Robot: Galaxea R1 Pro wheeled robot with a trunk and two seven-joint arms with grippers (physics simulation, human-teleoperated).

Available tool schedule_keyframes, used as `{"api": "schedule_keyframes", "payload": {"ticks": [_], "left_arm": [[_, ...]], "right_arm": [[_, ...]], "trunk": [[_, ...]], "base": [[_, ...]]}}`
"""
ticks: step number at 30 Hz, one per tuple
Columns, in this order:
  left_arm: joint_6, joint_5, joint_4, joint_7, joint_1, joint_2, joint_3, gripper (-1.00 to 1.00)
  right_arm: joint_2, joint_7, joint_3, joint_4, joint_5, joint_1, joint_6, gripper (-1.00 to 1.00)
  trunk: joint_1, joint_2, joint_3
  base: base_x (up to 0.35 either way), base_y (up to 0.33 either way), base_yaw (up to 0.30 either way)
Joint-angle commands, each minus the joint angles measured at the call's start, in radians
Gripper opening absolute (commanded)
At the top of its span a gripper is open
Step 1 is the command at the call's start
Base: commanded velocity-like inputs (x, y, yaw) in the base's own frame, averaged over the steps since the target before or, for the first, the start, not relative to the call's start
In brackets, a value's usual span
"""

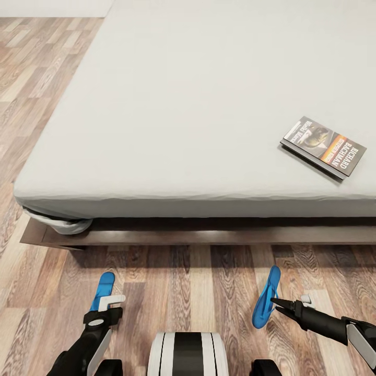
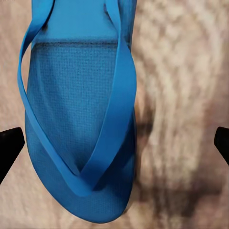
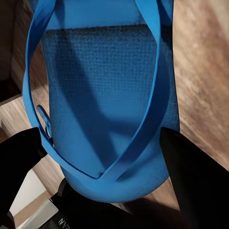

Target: In the bedroom, move the book from the bed onto either nightstand, and place the two sandals side by side next to the bed.

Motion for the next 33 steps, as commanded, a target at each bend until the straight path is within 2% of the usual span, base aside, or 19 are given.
{"api": "schedule_keyframes", "payload": {"ticks": [1,3,23,28,31,32,33], "left_arm": [[0.005,0.01,-0.002,0.006,0.0,0.001,-0.004,1.0],[0.006,0.01,-0.002,0.006,0.0,0.001,-0.004,1.0],[0.007,0.011,-0.003,0.004,0.0,0.001,-0.004,1.0],[0.01,0.013,-0.03,0.001,0.0,0.003,-0.002,1.0],[0.016,0.015,-0.077,-0.054,0.0,0.01,-0.002,1.0],[0.027,0.016,-0.101,-0.128,0.0,0.024,-0.001,1.0],[0.048,0.018,-0.114,-0.226,0.0,0.043,0.004,1.0]], "right_arm": [[0.0,0.001,-0.001,0.0,-0.003,0.0,0.006,-1.0],[0.0,0.001,-0.001,0.0,-0.003,0.0,0.006,-1.0],[0.0,0.0,-0.001,0.003,-0.002,0.0,0.006,-1.0],[0.0,0.0,-0.001,0.005,-0.002,0.0,0.006,-1.0],[0.0,0.0,-0.001,0.005,-0.002,0.0,0.006,-1.0],[0.0,0.0,-0.001,0.006,-0.002,0.0,0.006,-1.0],[0.0,0.0,-0.001,0.006,-0.002,0.0,0.006,-1.0]], "trunk": [[0.0,0.0,-0.001],[0.0,0.0,-0.001],[-0.009,0.004,0.077],[-0.009,0.004,0.077],[-0.009,0.004,0.077],[-0.009,0.004,0.077],[-0.009,0.004,0.077]], "base": [[0.0,0.0,0.0],[0.0,0.0,0.0],[0.0,0.0,0.0],[0.0,0.0,0.0],[0.0,0.0,0.0],[0.0,0.0,0.0],[0.0,0.0,0.0]]}}
